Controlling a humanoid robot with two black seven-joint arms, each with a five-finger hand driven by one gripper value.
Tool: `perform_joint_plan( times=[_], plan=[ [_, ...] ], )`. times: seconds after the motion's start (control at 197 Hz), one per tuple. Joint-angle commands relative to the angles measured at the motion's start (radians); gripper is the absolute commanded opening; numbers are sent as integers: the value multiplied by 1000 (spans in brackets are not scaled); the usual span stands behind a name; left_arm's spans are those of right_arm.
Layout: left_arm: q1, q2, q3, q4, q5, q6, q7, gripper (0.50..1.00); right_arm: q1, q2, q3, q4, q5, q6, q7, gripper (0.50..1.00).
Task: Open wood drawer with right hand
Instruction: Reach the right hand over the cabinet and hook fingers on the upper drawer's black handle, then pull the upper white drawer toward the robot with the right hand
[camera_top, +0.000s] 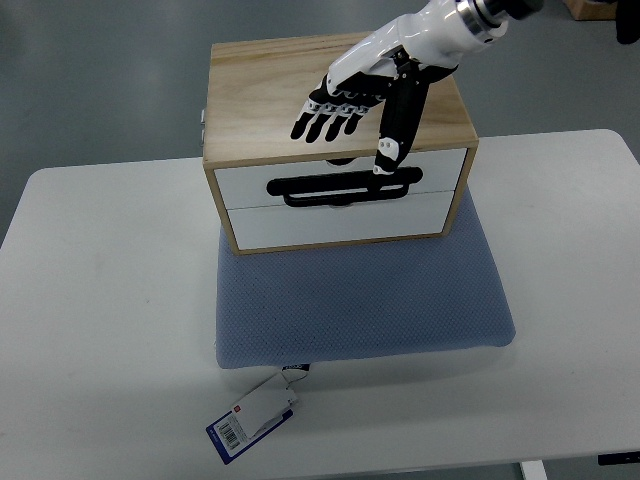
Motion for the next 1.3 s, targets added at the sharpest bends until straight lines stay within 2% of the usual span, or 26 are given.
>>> perform_joint_plan(
  times=[0.0,0.101,0.289,0.462,0.573,0.969,1.294],
  plan=[
    [0,0,0,0,0,0,0,1000,-1,36,-8,0,27,-2,-20,928],
    [0,0,0,0,0,0,0,1000,-18,51,-6,0,38,-26,-29,926],
    [0,0,0,0,0,0,0,1000,-87,69,-1,-3,67,-135,-84,926],
    [0,0,0,0,0,0,0,1000,-96,82,-1,-2,72,-160,-87,924],
    [0,0,0,0,0,0,0,1000,-120,106,-21,-3,104,-210,-92,926],
    [0,0,0,0,0,0,0,1000,-156,126,-66,-3,118,-275,-113,926],
    [0,0,0,0,0,0,0,1000,-179,126,-97,-2,165,-290,-116,928]
  ],
)
